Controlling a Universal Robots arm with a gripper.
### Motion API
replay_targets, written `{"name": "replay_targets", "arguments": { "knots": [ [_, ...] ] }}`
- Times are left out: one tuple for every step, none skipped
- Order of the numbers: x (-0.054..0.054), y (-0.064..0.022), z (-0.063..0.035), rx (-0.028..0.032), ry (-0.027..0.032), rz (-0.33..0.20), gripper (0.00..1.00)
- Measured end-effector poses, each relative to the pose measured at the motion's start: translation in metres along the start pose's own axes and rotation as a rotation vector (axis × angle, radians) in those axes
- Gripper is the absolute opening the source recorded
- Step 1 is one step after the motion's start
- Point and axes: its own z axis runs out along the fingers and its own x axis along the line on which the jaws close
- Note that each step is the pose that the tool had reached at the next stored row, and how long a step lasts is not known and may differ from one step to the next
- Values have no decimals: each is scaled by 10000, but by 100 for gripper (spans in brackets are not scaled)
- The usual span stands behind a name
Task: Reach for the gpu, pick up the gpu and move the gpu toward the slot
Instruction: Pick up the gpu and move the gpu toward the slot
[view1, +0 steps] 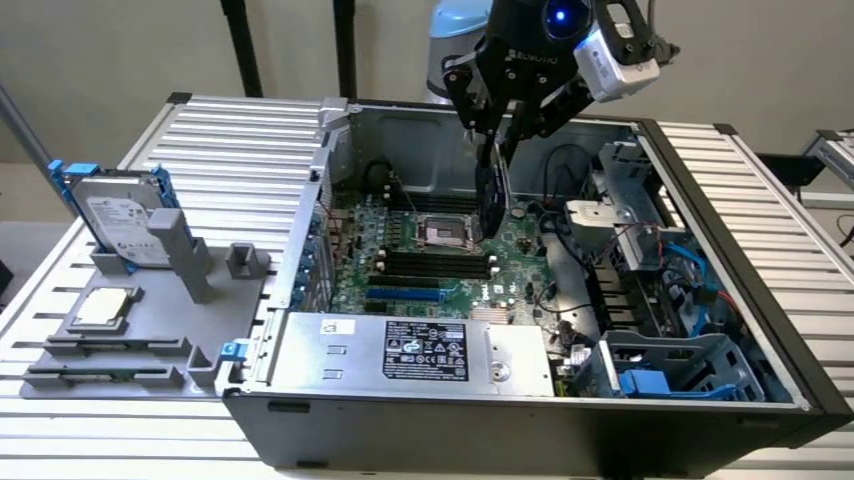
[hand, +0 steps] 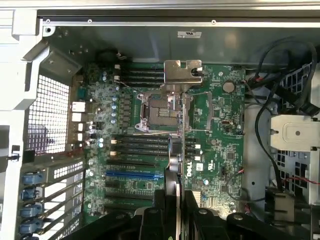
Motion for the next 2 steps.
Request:
{"name": "replay_targets", "arguments": {
  "knots": [
    [0,0,0,1,0,0,26],
    [0,0,0,0,0,1,26]
  ]
}}
